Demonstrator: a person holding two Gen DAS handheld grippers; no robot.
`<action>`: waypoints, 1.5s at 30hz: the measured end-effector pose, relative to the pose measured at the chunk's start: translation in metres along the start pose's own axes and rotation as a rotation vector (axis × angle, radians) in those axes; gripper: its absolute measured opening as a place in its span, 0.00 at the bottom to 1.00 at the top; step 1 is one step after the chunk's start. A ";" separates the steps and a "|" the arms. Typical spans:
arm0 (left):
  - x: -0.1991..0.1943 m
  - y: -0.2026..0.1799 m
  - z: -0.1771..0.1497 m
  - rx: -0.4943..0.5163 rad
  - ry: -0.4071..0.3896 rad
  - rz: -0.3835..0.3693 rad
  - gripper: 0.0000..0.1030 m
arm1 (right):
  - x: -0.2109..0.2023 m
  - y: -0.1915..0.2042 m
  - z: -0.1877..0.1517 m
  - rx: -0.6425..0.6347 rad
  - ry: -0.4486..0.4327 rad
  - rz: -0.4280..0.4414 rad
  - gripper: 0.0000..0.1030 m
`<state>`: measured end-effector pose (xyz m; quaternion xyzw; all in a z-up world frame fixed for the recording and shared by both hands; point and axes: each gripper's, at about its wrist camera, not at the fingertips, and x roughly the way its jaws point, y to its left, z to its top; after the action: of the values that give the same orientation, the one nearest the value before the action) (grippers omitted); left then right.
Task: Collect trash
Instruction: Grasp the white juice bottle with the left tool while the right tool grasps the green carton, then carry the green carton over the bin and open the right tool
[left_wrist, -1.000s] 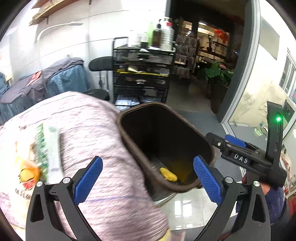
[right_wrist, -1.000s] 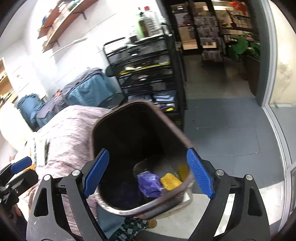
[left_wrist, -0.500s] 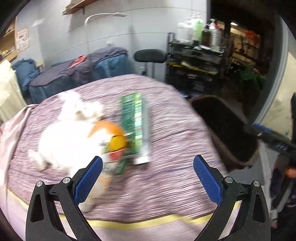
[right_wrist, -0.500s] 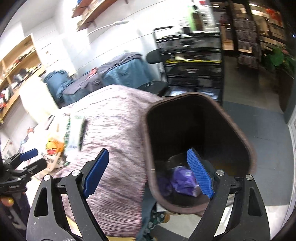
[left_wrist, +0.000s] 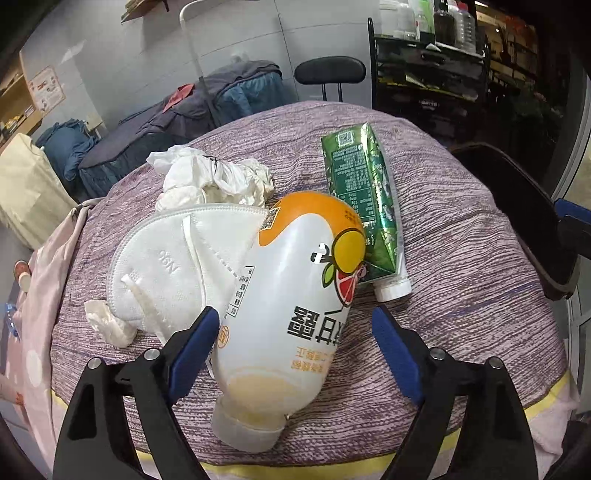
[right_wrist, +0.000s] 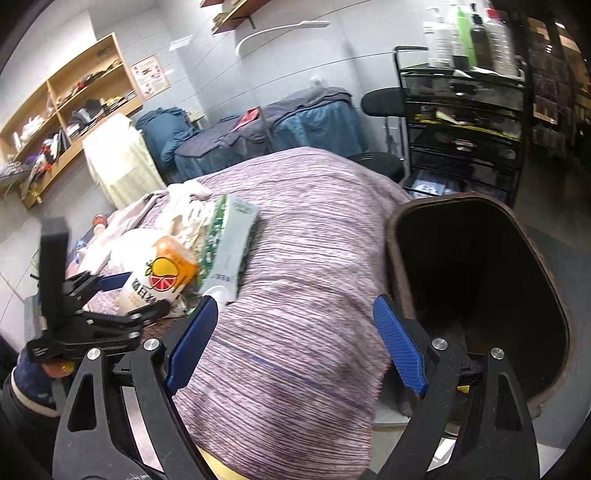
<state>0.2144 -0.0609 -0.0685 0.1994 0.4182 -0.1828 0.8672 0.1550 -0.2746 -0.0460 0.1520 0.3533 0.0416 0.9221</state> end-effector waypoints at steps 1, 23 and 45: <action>0.004 0.001 0.001 0.005 0.011 0.003 0.75 | 0.001 0.002 0.000 -0.006 0.003 0.004 0.83; -0.026 0.025 -0.008 -0.196 -0.100 -0.040 0.60 | 0.083 0.043 0.038 0.010 0.219 0.229 0.77; -0.048 0.044 -0.027 -0.351 -0.180 -0.070 0.60 | 0.154 0.054 0.059 0.102 0.298 0.230 0.52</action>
<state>0.1894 -0.0024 -0.0370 0.0132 0.3711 -0.1543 0.9156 0.3107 -0.2103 -0.0860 0.2299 0.4681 0.1507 0.8398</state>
